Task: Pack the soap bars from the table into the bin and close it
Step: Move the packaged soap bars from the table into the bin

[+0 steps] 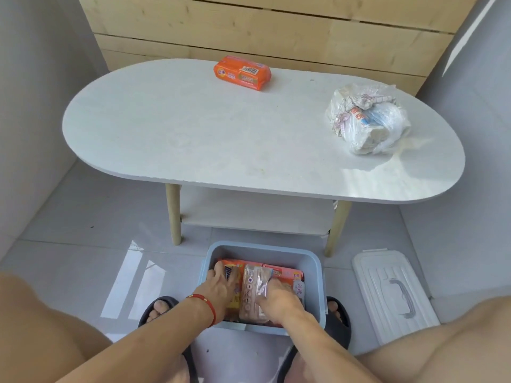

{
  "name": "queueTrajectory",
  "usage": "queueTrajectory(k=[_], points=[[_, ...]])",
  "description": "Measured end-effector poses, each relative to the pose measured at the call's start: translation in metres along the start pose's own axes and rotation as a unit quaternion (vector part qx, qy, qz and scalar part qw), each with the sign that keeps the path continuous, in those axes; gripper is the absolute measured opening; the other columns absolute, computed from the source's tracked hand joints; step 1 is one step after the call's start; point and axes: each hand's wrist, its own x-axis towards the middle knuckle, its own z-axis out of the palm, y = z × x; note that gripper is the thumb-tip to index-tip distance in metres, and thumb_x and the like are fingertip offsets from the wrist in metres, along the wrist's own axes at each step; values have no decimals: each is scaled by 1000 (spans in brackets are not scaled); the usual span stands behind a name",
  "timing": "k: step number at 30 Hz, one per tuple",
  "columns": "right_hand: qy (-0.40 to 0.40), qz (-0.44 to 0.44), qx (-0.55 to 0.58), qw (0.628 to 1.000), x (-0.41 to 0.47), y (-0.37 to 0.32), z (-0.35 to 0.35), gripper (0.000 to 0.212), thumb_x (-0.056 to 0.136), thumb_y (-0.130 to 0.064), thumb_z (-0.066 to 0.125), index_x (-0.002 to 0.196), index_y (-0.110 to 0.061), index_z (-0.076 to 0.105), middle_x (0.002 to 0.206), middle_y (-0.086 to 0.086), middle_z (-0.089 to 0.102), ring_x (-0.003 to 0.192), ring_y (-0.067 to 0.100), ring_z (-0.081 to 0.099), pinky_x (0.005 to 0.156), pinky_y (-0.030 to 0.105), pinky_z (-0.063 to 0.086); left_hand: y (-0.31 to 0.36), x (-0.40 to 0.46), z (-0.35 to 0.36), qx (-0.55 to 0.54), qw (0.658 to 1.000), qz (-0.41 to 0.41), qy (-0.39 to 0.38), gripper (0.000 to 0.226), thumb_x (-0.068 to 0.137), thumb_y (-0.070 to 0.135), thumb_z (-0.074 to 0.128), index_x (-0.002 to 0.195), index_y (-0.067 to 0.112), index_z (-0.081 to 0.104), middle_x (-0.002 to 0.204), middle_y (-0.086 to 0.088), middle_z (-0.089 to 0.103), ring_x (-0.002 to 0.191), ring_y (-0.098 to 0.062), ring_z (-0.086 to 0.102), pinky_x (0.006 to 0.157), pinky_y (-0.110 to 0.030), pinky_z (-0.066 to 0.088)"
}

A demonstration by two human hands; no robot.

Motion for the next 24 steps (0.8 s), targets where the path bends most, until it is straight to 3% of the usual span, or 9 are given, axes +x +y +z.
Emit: queueTrajectory(k=[2, 4, 7, 10, 13, 19, 21, 24], points=[[28, -8, -28, 999, -4, -4, 2, 70, 99, -21, 61, 158, -12, 23, 150, 16, 48, 128, 32, 58, 102, 42, 50, 0, -2, 8, 83, 995, 16, 48, 74, 92, 5, 53, 154, 7, 14, 154, -26, 17, 138, -40, 28, 109, -43, 43], [54, -42, -55, 996, -8, -8, 7, 94, 97, -13, 63, 163, -23, -2, 164, 19, 24, 131, 35, 56, 102, 43, 50, -1, 4, 16, 165, 983, 48, 68, 68, 97, 7, 43, 156, 5, 8, 163, -26, 2, 149, -42, 8, 121, -50, 24], [31, -86, -43, 995, -5, -6, 15, 97, 94, -15, 65, 162, -31, -2, 167, 18, 10, 141, 40, 45, 109, 43, 44, -8, 14, 16, 153, 986, 58, 40, 78, 94, 20, 53, 156, 8, 7, 166, -18, 0, 154, -38, -7, 125, -51, 0], [-23, -74, 25, 997, 1, 0, 13, 108, 89, -36, 70, 161, -37, -10, 170, 12, 4, 149, 39, 33, 117, 46, 34, -19, 22, 7, 103, 991, 71, 48, 103, 79, 43, 74, 155, 12, 12, 162, -12, 21, 152, -32, 13, 127, -44, 8], [-38, -79, 20, 996, 6, 2, 12, 121, 80, -48, 76, 159, -40, -15, 169, 11, 10, 150, 37, 32, 119, 47, 31, -21, 28, 1, 144, 983, 105, 50, 118, 68, 32, 84, 157, 13, 8, 157, -13, 23, 148, -31, 22, 127, -43, 9], [-45, -77, 3, 996, 9, -2, 16, 125, 82, -40, 78, 159, -35, -21, 168, 15, 10, 147, 36, 37, 116, 45, 35, -22, 33, -1, 143, 979, 132, 55, 114, 48, 33, 91, 143, 10, 32, 135, -8, 38, 119, -26, 42, 113, -37, 37], [-45, -81, 0, 996, 8, -4, 20, 125, 82, -43, 77, 158, -34, -22, 168, 16, 8, 145, 37, 39, 114, 45, 38, -26, 32, -3, 129, 982, 135, 21, 113, 48, 32, 92, 142, 9, 32, 135, -9, 38, 119, -25, 42, 110, -36, 41], [-68, -75, -3, 995, 10, -5, 21, 129, 82, -47, 78, 157, -36, -27, 171, 14, -4, 152, 36, 28, 120, 48, 30, -32, 30, -16, 61, 987, 132, -64, 115, 57, 34, 91, 149, 13, 24, 140, -7, 35, 128, -24, 41, 111, -36, 42]])
